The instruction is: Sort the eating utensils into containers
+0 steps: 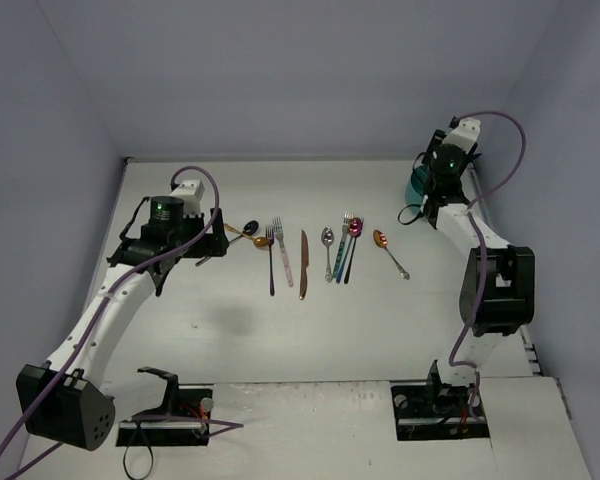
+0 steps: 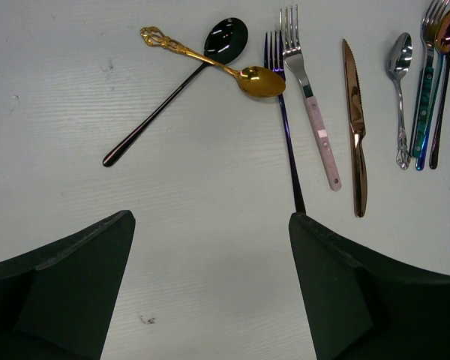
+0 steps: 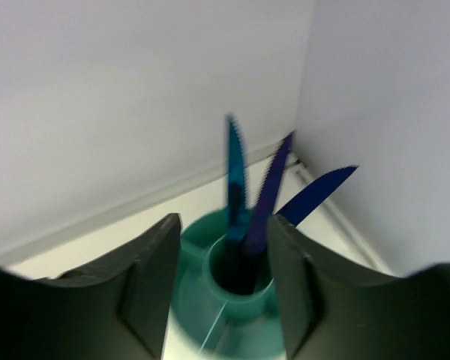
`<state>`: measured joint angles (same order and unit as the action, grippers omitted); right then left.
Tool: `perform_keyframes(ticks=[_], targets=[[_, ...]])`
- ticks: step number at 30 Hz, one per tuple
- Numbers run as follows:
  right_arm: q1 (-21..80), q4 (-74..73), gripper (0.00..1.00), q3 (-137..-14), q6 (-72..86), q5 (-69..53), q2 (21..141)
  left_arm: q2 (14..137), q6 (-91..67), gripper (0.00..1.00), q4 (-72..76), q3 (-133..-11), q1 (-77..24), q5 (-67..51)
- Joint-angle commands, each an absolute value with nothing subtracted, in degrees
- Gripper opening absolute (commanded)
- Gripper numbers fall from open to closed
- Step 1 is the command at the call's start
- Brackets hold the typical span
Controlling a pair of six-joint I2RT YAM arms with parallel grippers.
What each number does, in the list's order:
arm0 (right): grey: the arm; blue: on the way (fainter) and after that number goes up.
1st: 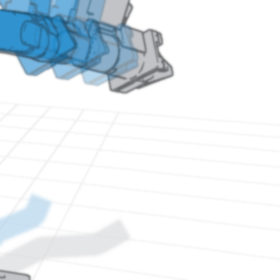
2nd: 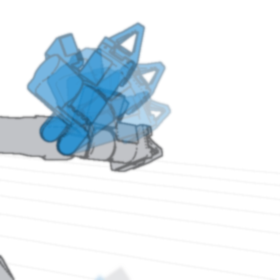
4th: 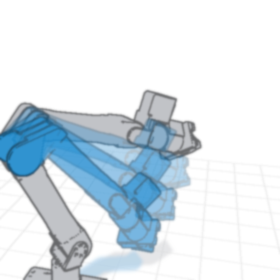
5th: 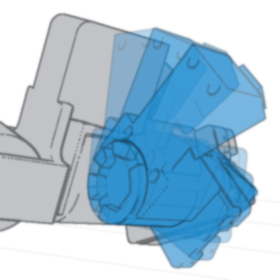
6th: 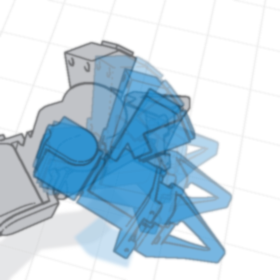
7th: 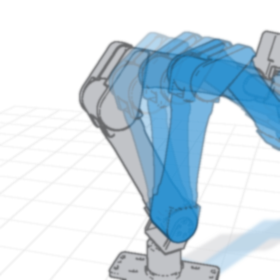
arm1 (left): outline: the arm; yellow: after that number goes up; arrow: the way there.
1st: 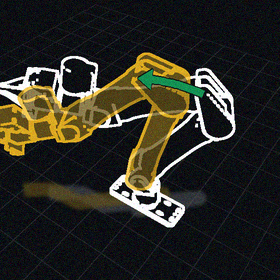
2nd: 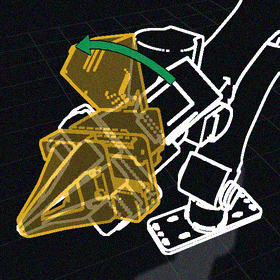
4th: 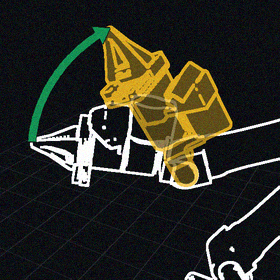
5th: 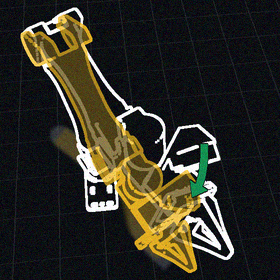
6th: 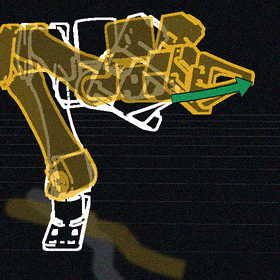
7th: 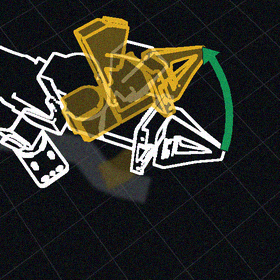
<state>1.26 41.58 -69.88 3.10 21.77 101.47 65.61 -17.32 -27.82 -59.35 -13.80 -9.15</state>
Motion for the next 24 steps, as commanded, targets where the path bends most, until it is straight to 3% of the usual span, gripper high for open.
perform_keyframes(ticks=[1, 7, 12, 24], targets=[[8.3, 26.7, 0.49, -76.5, 4.1, 20.5, 91.3, 63.2, -17.7, 0.82, -26.0, -61.5, -13.4, -8.7], [17.7, 3.4, 0.54, -78.1, 12.1, 17.3, 85.0, 62.8, -17.7, 0.81, -25.9, -61.4, -13.2, -8.5], [26.4, -6.8, 0.55, -76.4, 18.4, 16.0, 83.3, 62.9, -17.7, 0.82, -25.9, -61.3, -13.2, -7.8], [41.5, -16.5, 0.54, -77.7, 33.1, 11.2, 97.5, 62.9, -17.5, 0.82, -25.9, -61.0, -13.2, -6.7]])
